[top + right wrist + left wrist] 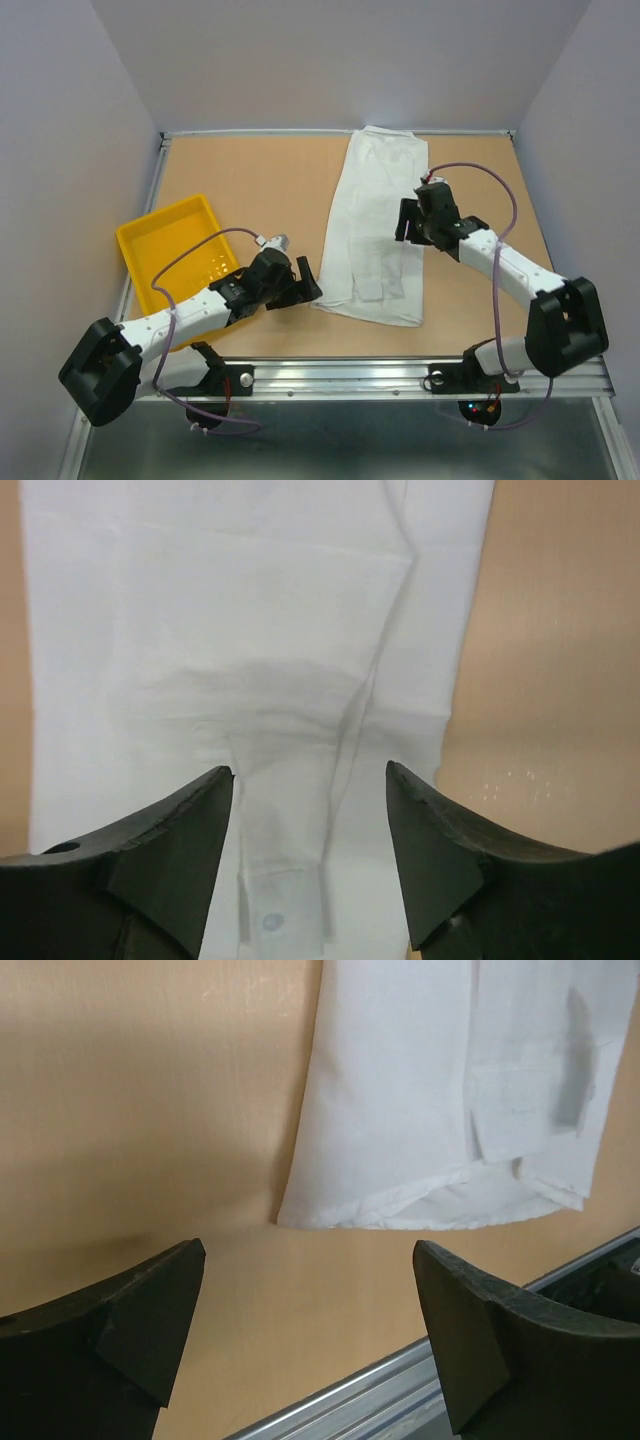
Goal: Fold and stack the long sleeve shirts
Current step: Fold the shirt
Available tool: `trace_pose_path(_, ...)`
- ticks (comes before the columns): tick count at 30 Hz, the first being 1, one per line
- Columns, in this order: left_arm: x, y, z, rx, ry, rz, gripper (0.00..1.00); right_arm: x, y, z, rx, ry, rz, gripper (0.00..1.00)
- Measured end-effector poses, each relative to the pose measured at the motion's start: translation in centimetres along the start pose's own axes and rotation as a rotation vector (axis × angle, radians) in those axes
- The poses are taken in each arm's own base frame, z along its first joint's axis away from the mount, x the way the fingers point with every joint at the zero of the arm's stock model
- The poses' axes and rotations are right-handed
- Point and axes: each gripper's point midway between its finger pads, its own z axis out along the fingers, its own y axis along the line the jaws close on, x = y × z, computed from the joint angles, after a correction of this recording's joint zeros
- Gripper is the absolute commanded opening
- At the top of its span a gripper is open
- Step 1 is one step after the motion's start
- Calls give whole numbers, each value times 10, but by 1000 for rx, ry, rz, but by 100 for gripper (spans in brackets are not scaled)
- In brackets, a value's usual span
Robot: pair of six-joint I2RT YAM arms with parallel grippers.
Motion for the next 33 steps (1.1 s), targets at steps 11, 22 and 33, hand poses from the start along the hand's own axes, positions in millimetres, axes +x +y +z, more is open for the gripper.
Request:
trace_pose_path(11, -7, -9, 2, 25, -28, -54, 72, 40, -8, -65, -123, -11, 170, 50)
trace_pose_path(22, 8, -5, 32, -12, 54, -42, 54, 65, 12, -59, -210, 127, 198, 44)
trace_pose_path(33, 15, -21, 39, 16, 73, -3, 54, 110, 5, -30, -149, 261, 198, 44)
